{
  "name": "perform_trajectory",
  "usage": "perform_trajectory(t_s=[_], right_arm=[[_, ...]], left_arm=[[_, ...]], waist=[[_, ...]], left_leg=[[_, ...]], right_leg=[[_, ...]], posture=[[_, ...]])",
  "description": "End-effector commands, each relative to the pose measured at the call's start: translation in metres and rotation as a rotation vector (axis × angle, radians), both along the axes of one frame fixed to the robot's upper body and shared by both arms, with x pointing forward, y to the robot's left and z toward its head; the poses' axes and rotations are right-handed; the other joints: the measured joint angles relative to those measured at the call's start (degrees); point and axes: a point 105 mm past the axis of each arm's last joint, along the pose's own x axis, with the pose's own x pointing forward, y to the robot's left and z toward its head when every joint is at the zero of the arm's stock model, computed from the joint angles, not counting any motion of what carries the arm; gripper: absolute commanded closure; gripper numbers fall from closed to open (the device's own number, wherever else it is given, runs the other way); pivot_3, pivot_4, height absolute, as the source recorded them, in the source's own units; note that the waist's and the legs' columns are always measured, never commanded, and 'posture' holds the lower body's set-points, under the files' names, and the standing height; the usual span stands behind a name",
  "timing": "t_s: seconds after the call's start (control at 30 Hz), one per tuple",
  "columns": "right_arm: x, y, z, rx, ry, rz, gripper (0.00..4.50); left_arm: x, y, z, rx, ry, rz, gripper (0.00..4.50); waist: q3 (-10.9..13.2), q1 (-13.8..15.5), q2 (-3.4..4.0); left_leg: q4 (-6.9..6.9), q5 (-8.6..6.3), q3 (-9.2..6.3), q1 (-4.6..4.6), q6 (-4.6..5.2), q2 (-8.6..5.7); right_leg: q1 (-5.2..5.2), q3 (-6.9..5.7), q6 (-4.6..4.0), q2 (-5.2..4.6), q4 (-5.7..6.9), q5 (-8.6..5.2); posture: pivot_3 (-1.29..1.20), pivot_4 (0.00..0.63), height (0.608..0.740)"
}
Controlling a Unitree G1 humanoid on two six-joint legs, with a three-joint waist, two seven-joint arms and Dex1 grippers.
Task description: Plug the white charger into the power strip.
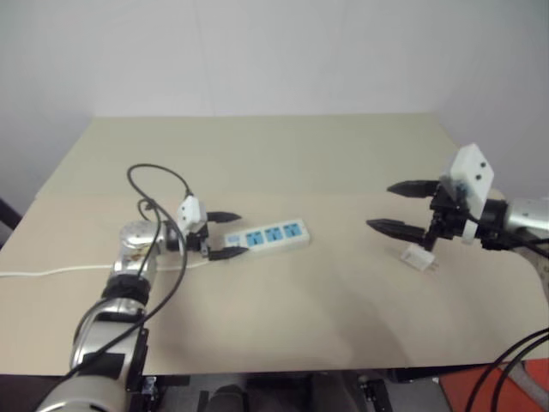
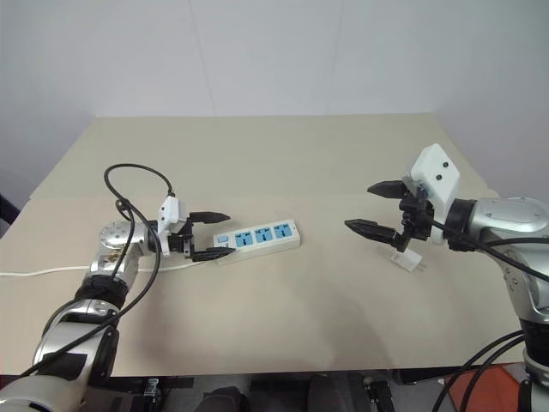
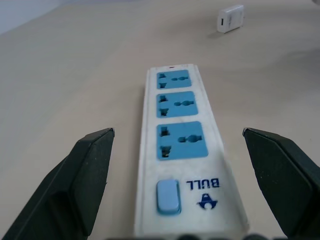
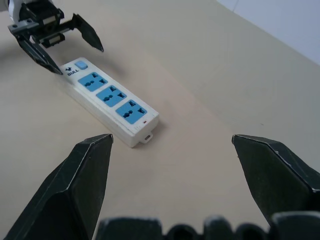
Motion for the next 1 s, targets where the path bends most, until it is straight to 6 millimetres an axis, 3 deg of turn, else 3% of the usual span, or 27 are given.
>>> perform_trajectory(t_s=[0.03, 0.43, 0.97, 1.0], right_arm=[[-0.006, 0.001, 0.015, 0.003, -0.052, 0.01, 0.0], [-0.014, 0.0, 0.019, 0.011, -0.053, 0.003, 0.0], [-0.016, 0.0, 0.023, 0.016, -0.05, -0.005, 0.0], [-0.016, 0.0, 0.023, 0.017, -0.049, -0.005, 0.0]], left_arm=[[0.003, -0.002, 0.001, 0.015, -0.032, 0.003, 0.01], [0.008, -0.008, -0.018, 0.028, 0.012, 0.04, 0.01], [0.001, 0.004, -0.039, 0.06, 0.061, 0.068, 0.01], [0.0, 0.004, -0.039, 0.059, 0.062, 0.067, 0.41]], waist=[[0.0, 0.1, 0.0], [0.0, 0.3, 0.0], [0.0, 0.2, 0.02], [0.0, 0.1, 0.02]], left_leg=[[0.0, 0.0, -0.01, 0.0, 0.0, 0.0], [0.01, 0.0, -0.03, -0.02, 0.0, -0.01], [0.01, 0.0, -0.03, 0.07, 0.0, 0.0], [0.01, 0.0, -0.03, 0.07, 0.0, 0.0]], right_leg=[[0.0, 0.0, 0.0, 0.0, 0.0, 0.0], [0.01, -0.03, 0.01, 0.0, -0.01, 0.01], [0.05, -0.01, 0.01, 0.0, 0.01, 0.01], [0.05, -0.01, 0.01, 0.0, 0.01, 0.01]], posture=[[0.0, 0.15, 0.74], [0.0, 0.15, 0.74], [0.0, 0.15, 0.74], [0.0, 0.15, 0.74]])
